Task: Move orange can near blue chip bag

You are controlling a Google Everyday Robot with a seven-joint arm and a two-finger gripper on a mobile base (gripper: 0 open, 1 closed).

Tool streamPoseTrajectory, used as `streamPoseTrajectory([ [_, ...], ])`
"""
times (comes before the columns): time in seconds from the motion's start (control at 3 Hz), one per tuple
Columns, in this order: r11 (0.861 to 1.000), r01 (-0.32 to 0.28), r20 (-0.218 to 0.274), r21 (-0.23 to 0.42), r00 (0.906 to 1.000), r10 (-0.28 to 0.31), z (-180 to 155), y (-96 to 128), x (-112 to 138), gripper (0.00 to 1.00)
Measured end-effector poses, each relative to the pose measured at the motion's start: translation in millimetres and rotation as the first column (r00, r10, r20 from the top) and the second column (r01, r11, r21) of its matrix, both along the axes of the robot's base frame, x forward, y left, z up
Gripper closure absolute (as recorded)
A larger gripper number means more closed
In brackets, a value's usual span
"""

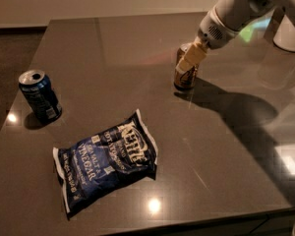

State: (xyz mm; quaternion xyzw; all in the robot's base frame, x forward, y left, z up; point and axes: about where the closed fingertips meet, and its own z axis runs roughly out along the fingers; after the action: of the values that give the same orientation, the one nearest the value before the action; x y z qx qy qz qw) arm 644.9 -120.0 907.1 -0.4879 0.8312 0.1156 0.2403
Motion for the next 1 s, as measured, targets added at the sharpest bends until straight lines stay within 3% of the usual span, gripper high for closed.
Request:
streamPoseTrajectory([
  [0.33,0.999,-0.023,-0.007,0.04,0.9997,0.023,3,3,-7,0.61],
  [0.67,0.995,-0.074,0.0,0.07,0.9973,0.074,12,6,-29,0.85],
  [1.0,0.986,-0.144,0.009,0.089,0.9896,0.144,22,9,-64,1.0],
])
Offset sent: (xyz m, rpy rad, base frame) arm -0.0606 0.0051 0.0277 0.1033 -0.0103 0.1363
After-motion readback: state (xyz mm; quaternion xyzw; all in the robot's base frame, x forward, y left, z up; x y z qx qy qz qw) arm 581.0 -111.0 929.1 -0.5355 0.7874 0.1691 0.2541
